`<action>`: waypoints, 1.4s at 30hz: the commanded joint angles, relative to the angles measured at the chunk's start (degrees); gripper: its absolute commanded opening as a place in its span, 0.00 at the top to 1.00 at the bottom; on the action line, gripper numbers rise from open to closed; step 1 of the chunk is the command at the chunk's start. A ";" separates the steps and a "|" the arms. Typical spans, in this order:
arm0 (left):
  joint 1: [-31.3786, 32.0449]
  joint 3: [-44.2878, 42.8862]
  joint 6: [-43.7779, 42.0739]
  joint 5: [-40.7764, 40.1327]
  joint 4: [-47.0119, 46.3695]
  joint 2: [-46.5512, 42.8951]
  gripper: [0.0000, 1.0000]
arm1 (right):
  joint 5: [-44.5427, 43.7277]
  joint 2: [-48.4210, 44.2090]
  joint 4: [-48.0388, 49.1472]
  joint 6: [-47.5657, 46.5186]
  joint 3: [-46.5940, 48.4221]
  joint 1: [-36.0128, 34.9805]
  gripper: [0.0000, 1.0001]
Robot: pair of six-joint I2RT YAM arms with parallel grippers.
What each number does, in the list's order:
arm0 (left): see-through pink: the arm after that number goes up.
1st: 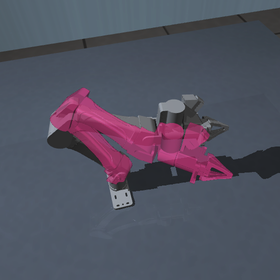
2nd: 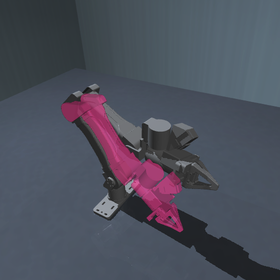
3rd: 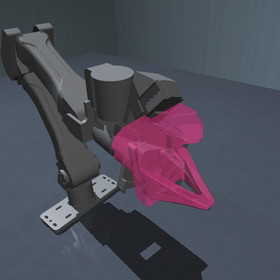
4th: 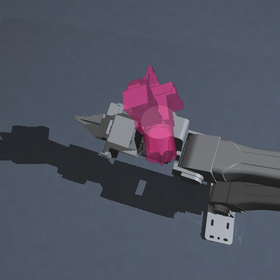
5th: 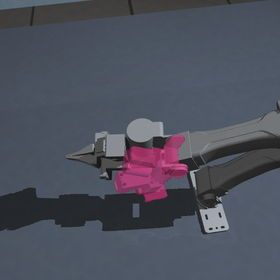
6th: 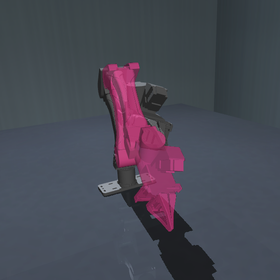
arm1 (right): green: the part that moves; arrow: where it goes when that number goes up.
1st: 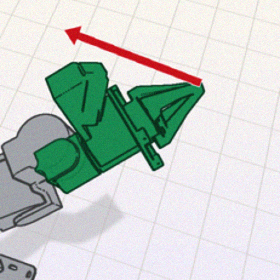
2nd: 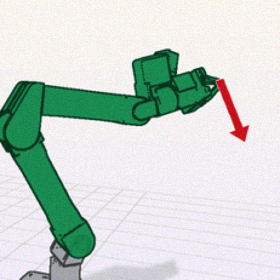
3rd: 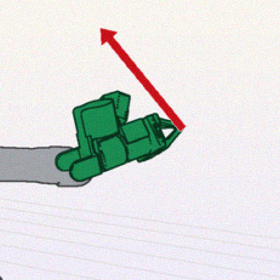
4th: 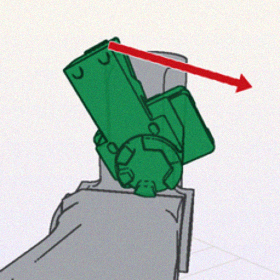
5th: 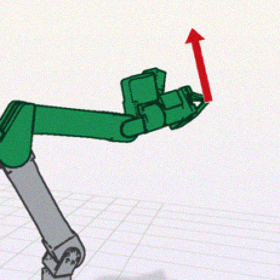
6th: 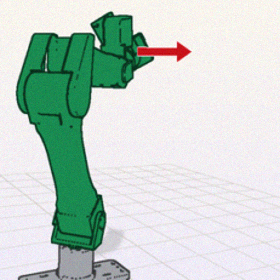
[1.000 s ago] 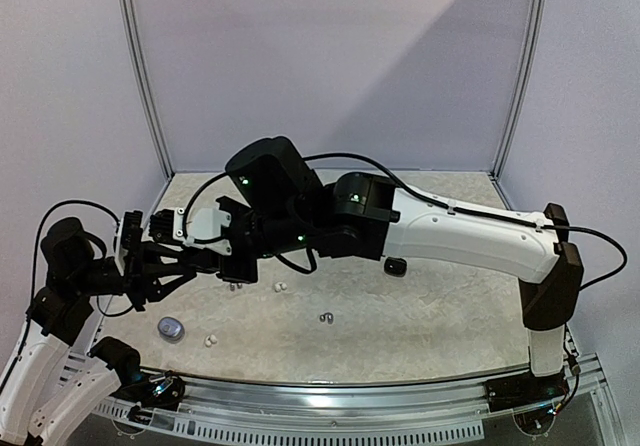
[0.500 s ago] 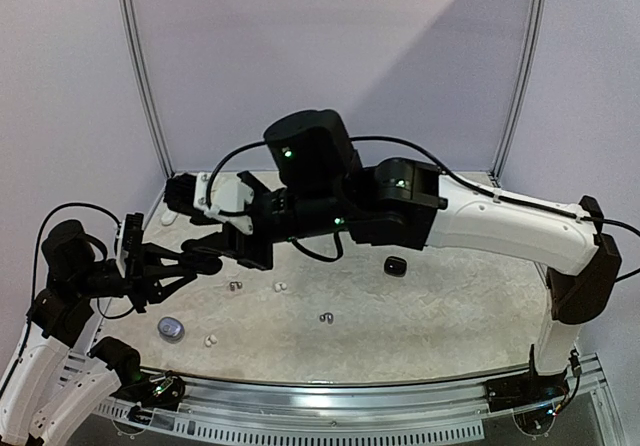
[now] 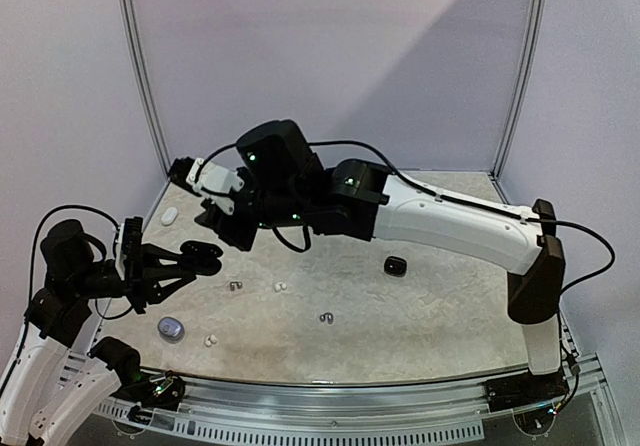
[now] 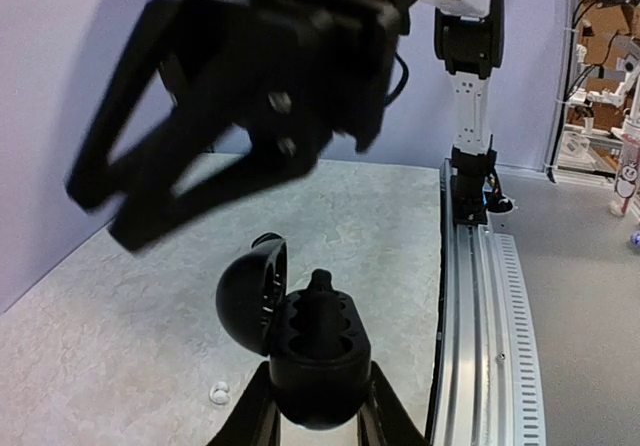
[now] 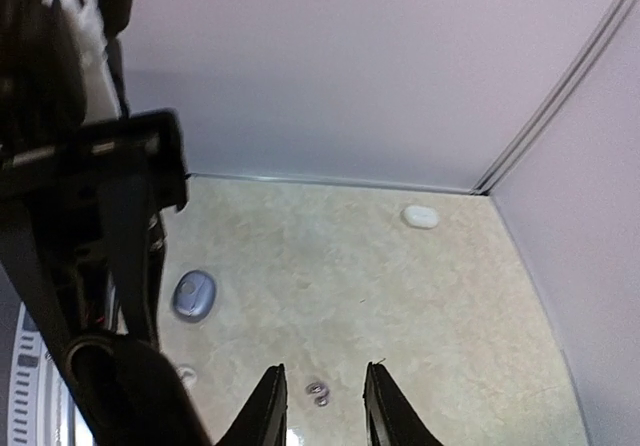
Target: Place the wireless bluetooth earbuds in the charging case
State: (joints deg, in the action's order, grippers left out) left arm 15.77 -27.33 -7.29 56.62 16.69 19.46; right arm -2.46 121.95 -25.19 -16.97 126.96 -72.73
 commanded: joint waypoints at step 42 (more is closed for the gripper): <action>0.72 3.08 14.67 -0.61 -11.06 0.15 1.00 | 34.48 -3.91 0.57 3.23 -10.08 4.26 0.92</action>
State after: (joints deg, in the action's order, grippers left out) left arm 16.38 -25.28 6.66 55.99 6.63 19.42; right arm 30.00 117.38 -25.63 -14.70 115.26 -68.34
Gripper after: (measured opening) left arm 0.239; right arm 0.195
